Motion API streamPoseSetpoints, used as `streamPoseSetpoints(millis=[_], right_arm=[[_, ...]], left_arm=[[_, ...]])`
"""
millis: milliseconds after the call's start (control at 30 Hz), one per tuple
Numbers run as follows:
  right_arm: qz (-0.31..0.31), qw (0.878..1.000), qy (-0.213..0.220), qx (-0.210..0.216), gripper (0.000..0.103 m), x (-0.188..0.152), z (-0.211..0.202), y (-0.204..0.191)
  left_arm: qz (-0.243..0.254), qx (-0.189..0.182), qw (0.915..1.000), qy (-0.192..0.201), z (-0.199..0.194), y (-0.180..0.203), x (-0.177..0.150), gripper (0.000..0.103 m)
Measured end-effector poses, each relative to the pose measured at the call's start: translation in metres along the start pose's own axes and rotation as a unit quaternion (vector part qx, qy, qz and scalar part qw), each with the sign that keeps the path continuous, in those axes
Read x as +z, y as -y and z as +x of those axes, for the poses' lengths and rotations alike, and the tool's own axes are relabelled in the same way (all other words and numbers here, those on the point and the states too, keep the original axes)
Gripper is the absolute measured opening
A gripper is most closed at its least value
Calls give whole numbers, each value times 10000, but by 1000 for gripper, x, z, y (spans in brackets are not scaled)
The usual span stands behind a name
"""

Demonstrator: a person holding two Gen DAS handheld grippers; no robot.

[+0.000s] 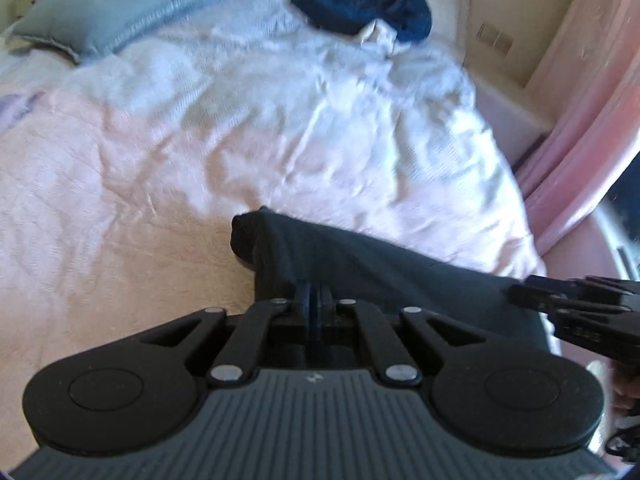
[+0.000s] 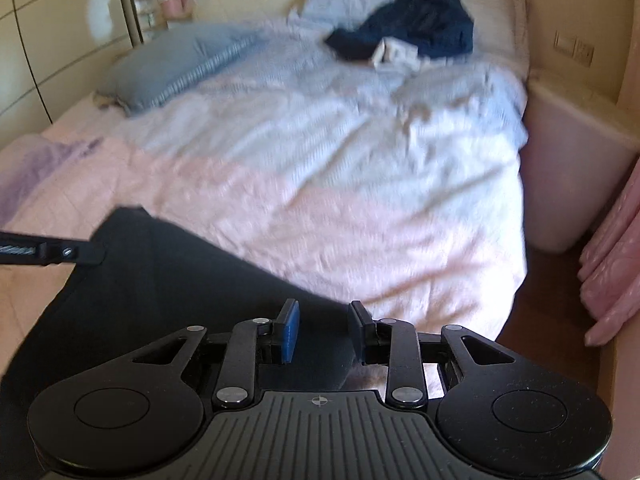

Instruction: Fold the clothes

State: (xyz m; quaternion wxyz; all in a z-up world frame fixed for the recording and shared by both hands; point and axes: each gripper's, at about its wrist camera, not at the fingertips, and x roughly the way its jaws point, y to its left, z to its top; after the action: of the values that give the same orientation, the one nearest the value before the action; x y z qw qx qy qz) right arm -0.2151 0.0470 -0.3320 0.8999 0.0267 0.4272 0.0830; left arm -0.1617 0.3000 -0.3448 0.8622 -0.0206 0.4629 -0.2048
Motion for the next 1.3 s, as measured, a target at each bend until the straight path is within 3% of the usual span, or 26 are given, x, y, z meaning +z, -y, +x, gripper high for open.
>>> streamPoseSetpoints(millis=[167,333,500,567,667,767,967,1033,1100,1300], right_arm=[[281,9995,-143,64,31,4,4,13],[687,9970,-106,353,32,0,-41,21],[396,9961,-326,711,32,-25,-79,2],[166,9951,-693,681,32,-36,-71,-10],[92,9934,-961,615,32,-43,-58,-18],[202,9909,-1158,653,32,-30,-64,-17],[-152,9782,-1815,1003,33,-15,-101,-25],[-258,9724,-2025,1129,33,-10,-115,-29],[-353,9700,-2121,1136,43,-2,-128,-34],[-596,9626,-2283,1334,55,28,-157,-45]], left_arm=[[-106,-22,9999,-30,3,-7,1,3],[-395,-64,9992,98,-55,-5,-7,2],[-805,-96,9966,-160,-99,1,-49,2],[-1004,58,9940,-432,-94,3,-71,2],[-1522,325,9863,-543,-84,2,-85,2],[-1815,626,9800,-523,-97,8,-70,2],[-2166,1345,9638,-783,-153,36,-50,3],[-2273,1532,9577,-871,-175,49,-49,10],[-2413,1648,9517,-937,-195,62,-51,24],[-2723,1948,9380,-900,-240,94,-56,27]])
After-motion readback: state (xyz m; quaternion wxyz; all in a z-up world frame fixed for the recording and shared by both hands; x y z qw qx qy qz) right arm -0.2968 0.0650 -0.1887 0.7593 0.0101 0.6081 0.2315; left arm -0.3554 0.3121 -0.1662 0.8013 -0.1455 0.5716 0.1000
